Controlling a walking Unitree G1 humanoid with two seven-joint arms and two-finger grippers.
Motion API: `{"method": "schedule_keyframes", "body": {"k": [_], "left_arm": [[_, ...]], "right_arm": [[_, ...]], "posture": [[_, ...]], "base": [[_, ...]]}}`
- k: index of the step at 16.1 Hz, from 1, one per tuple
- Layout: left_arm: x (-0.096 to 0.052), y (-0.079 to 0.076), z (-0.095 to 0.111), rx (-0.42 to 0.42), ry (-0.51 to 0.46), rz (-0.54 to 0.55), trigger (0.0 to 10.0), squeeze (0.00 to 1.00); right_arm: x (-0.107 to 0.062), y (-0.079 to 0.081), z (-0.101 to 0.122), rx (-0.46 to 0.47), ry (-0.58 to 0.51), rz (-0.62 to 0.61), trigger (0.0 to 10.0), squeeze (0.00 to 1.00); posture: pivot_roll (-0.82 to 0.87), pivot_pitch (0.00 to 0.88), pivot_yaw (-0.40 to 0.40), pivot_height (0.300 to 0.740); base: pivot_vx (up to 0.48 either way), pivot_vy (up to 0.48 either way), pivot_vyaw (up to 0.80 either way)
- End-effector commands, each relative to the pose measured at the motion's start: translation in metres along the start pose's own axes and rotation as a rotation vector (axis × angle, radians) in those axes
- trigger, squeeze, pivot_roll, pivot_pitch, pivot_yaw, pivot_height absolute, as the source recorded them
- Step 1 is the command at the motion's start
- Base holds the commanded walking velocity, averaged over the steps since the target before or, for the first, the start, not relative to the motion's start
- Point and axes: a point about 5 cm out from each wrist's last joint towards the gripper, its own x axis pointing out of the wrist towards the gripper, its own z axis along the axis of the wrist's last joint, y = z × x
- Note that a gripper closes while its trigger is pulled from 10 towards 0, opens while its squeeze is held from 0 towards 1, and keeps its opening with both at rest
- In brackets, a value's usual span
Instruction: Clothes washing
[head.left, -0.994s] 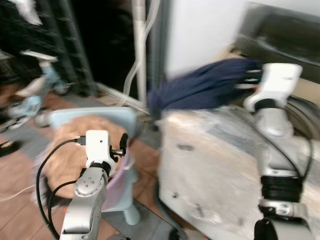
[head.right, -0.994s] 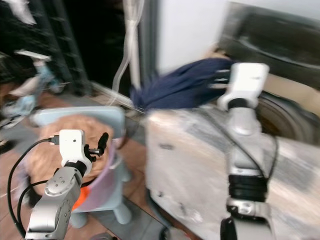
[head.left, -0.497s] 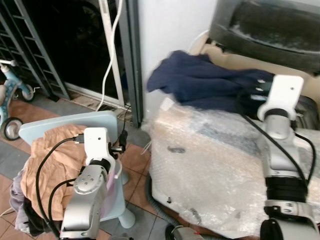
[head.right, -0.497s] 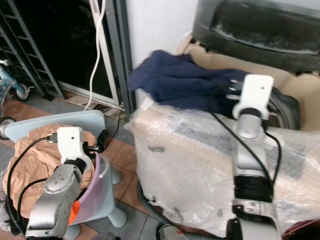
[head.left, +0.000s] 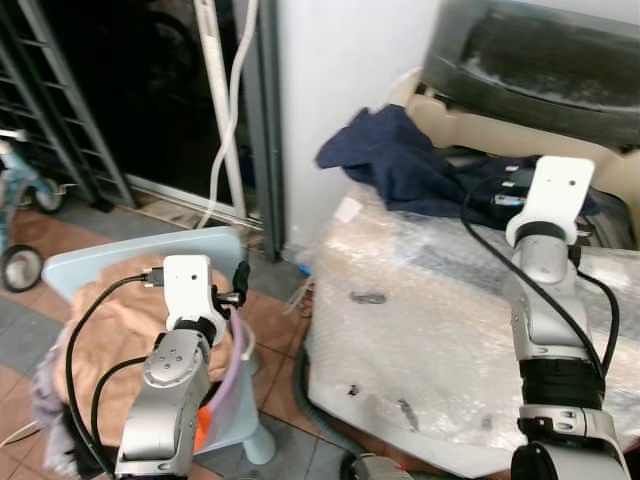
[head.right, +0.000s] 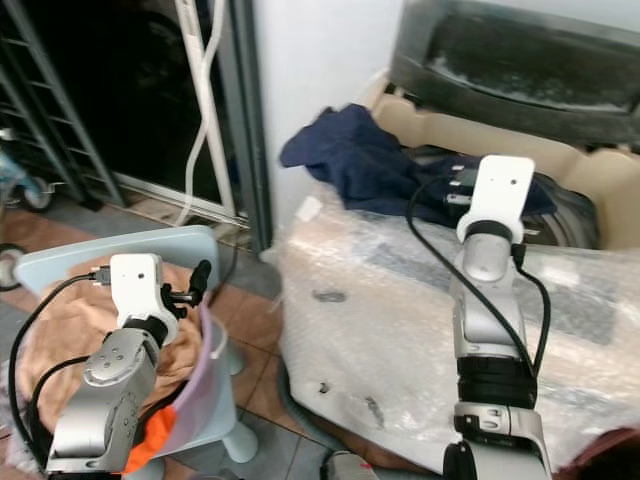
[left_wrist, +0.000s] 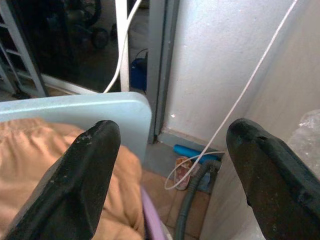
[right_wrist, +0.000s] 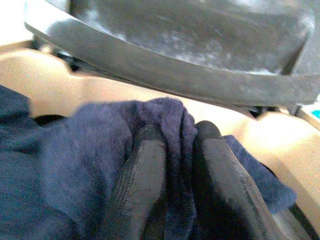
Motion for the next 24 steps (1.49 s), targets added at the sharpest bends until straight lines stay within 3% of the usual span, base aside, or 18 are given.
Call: {"method": "schedule_keyframes", "body": {"k": [1,5,7,8,9,11,17,22,23,24], "left_arm": [[0.0,-0.003,-0.001,-0.006,0.013,-0.015,10.0,0.0],[0.0,-0.004,-0.001,-0.006,0.018,-0.016,10.0,0.0],[0.0,-0.004,-0.002,-0.01,0.018,-0.014,10.0,0.0],[0.0,-0.005,-0.002,-0.01,0.017,-0.016,10.0,0.0],[0.001,-0.005,-0.002,-0.01,0.016,-0.017,10.0,0.0],[0.001,-0.005,-0.001,-0.01,0.014,-0.015,10.0,0.0],[0.001,-0.007,0.002,-0.003,-0.012,-0.02,10.0,0.0],[0.002,-0.006,0.002,0.002,-0.007,-0.024,10.0,0.0],[0.003,-0.006,0.002,0.002,-0.007,-0.023,10.0,0.0],[0.003,-0.006,0.002,0.003,-0.005,-0.025,10.0,0.0]], "right_arm": [[-0.002,0.0,0.011,-0.026,-0.063,0.004,10.0,1.0],[-0.003,0.007,0.026,-0.061,-0.169,0.046,10.0,1.0],[-0.011,0.025,0.041,-0.022,-0.264,0.169,10.0,1.0],[-0.021,0.044,0.046,0.036,-0.295,0.312,10.0,1.0],[-0.025,0.052,0.046,0.063,-0.292,0.373,10.0,1.0],[-0.032,0.063,0.043,0.041,-0.301,0.44,10.0,1.0],[-0.052,0.063,0.013,0.143,-0.159,0.453,10.0,1.0],[-0.068,0.065,0.002,0.188,-0.139,0.523,10.0,1.0],[-0.072,0.063,-0.004,0.18,-0.135,0.532,10.0,0.96],[-0.08,0.06,-0.019,0.16,-0.108,0.53,10.0,0.6]], "posture": [[-0.02,0.0,-0.008,0.74],[-0.02,0.0,-0.009,0.74],[-0.02,0.0,-0.01,0.74],[-0.02,0.0,-0.013,0.74],[-0.02,0.0,-0.014,0.74],[-0.02,0.0,-0.017,0.74],[-0.02,0.0,-0.015,0.74],[-0.03,0.0,-0.007,0.74],[-0.03,0.0,-0.006,0.74],[-0.03,0.0,-0.005,0.74]], "base": [[0.0,0.0,0.0],[0.0,0.0,0.0],[0.0,0.0,0.0],[0.0,0.0,0.0],[0.0,0.0,0.0],[0.0,0.0,0.0],[-0.044,0.0,0.0],[-0.311,0.0,0.0],[-0.322,0.0,0.0],[-0.322,0.0,0.0]]}}
